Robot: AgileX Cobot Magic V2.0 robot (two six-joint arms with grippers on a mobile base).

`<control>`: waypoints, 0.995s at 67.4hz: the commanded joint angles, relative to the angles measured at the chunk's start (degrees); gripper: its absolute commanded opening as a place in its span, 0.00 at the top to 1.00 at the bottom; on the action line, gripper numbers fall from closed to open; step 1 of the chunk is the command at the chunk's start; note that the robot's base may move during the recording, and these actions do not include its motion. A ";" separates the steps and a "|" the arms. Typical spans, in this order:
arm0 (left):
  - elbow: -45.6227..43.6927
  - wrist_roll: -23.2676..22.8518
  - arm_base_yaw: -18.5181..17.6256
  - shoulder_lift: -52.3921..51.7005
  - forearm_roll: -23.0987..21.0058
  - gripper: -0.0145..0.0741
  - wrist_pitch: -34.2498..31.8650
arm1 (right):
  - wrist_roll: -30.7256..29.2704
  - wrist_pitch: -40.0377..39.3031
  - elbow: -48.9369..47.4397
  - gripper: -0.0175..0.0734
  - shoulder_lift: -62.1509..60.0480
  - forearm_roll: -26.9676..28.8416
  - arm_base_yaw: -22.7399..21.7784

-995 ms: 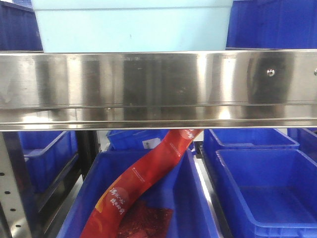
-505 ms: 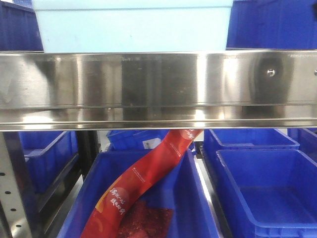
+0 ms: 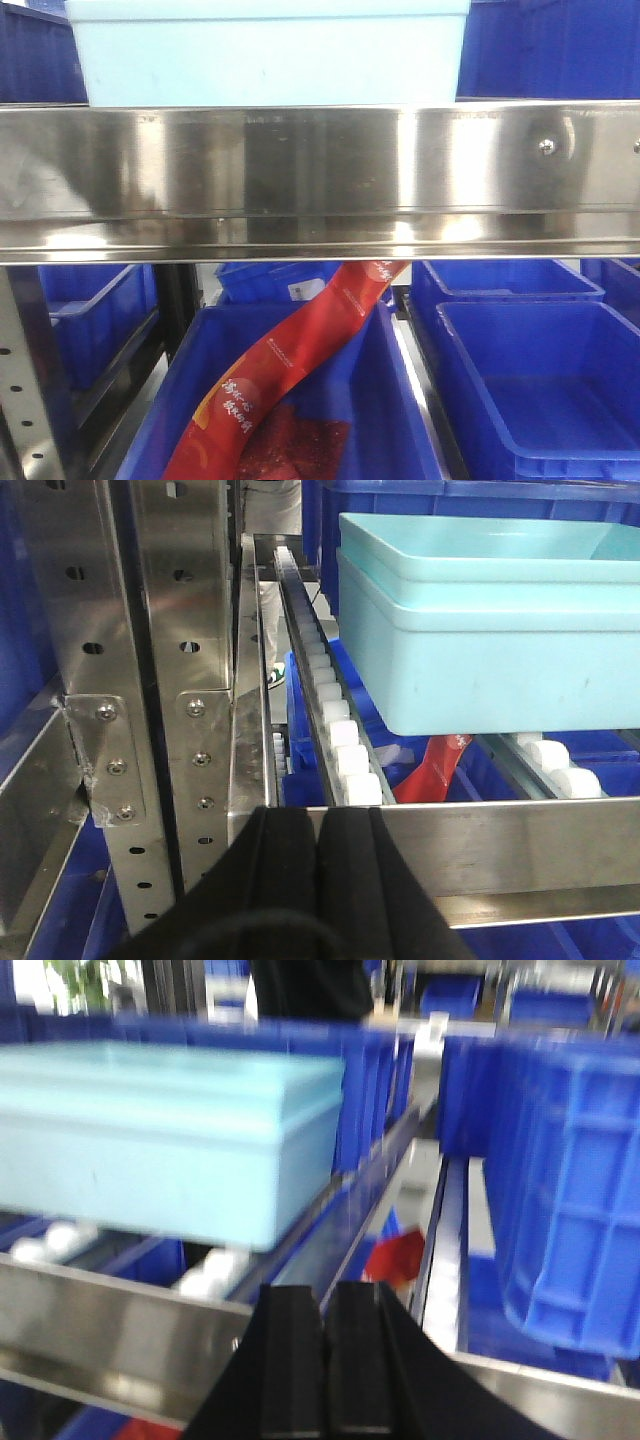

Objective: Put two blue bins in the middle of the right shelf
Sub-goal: 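Withdraw both grippers down and away from the placed bin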

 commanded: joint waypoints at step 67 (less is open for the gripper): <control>0.13 0.11 0.93 -0.78 0.10 0.96 -0.98 | -0.22 -1.87 0.19 0.99 -5.99 -0.72 -0.07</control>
